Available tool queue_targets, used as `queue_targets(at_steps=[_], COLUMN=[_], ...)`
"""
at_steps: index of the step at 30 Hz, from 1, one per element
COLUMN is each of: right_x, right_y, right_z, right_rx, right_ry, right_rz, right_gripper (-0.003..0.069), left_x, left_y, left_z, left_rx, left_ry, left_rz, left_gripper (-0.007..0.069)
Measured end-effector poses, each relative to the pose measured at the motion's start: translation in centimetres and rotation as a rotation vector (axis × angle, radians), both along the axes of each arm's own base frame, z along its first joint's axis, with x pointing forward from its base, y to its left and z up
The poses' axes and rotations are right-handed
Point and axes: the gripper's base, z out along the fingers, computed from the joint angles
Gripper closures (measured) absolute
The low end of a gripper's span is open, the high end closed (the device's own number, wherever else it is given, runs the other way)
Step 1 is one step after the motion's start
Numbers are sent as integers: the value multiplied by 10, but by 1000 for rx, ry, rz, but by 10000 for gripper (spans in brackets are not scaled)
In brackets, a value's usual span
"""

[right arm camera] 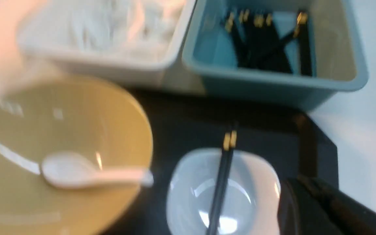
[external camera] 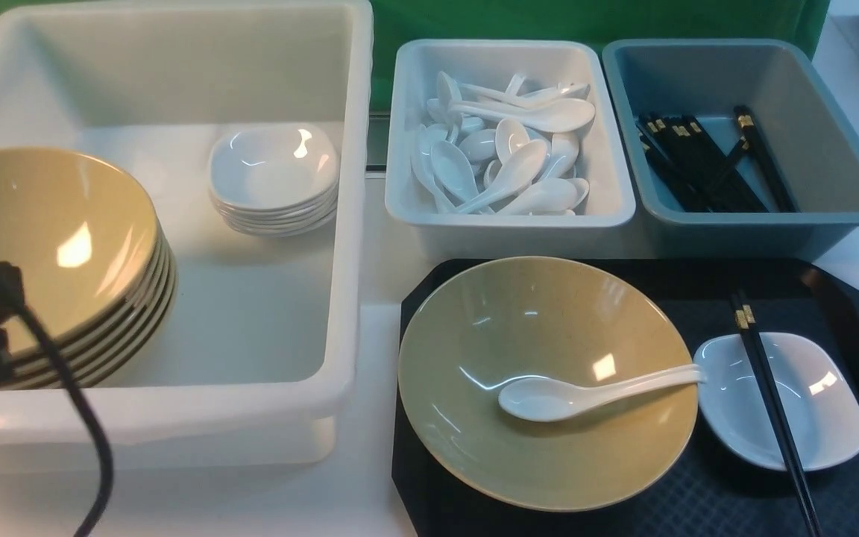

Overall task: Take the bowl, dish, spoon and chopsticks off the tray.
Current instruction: Use the right arm to grab the chopsticks

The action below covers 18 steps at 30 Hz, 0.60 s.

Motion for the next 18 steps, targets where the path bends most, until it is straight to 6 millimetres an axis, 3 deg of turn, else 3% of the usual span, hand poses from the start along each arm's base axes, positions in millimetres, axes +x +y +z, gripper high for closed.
queue_targets(at_steps=[4, 6, 11, 16, 18], right_x=[28, 46, 75, 101, 113], right_y=[7, 13, 20, 24, 26], right_z=[9, 8, -6, -35, -49], right_rx=[-49, -68, -88, -65, -49], right_ry=[177, 269, 387, 523, 562], right_rz=[56, 89, 112, 62, 31], right_gripper=[625, 624, 591, 443, 342], left_x=[27, 42, 60, 62, 60], left_y=[-12, -35, -87, -130, -146], left_z=[-2, -1, 0, -9, -18], left_rx=[38, 97, 217, 316, 354], left_ry=[139, 204, 262, 282, 303], left_rz=[-124, -297, -566, -728, -786], left_gripper=[636, 636, 636, 636, 636])
